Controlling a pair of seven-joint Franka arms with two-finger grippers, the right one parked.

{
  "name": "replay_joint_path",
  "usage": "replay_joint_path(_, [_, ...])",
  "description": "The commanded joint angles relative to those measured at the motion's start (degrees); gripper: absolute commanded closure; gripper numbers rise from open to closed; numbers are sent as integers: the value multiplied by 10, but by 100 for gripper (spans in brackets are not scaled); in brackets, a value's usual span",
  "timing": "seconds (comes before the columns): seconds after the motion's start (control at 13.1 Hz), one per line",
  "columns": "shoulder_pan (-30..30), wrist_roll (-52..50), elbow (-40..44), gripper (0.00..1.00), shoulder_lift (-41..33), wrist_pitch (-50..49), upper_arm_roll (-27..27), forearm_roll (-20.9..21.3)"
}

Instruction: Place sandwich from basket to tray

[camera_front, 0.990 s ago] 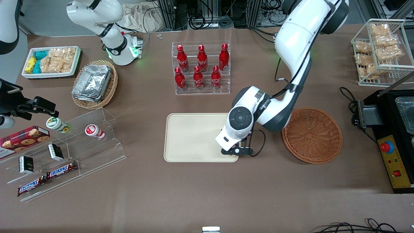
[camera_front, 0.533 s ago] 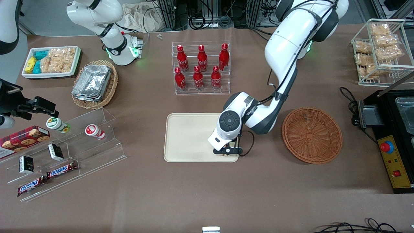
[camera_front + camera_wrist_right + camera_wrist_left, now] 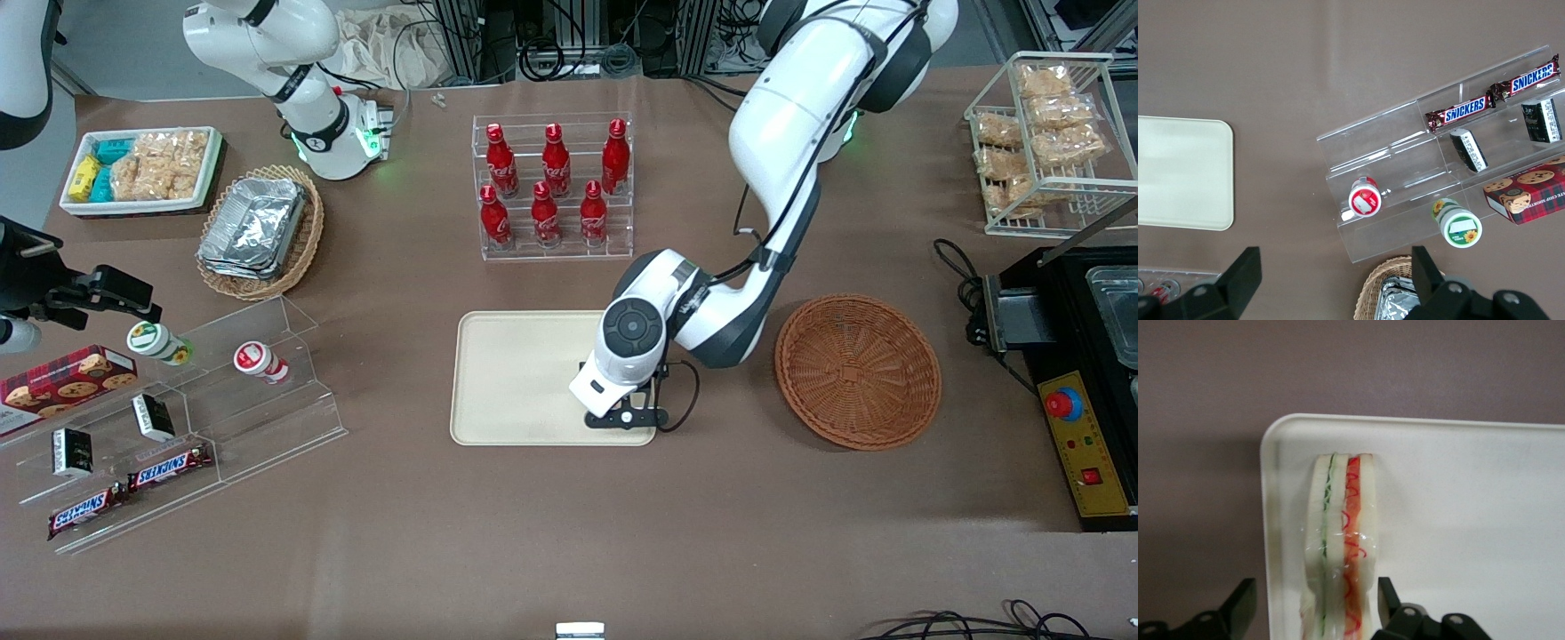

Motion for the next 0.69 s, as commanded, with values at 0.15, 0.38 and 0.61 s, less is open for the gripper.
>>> replay_joint_path(0.15, [1,-30,-100,0,-158,-36,61,4])
replay_joint_path(0.38, [21,-28,-168,0,-253,-75,107,3])
replay_joint_path(0.61, [91,29,-245,0,-349,-78,107,-3])
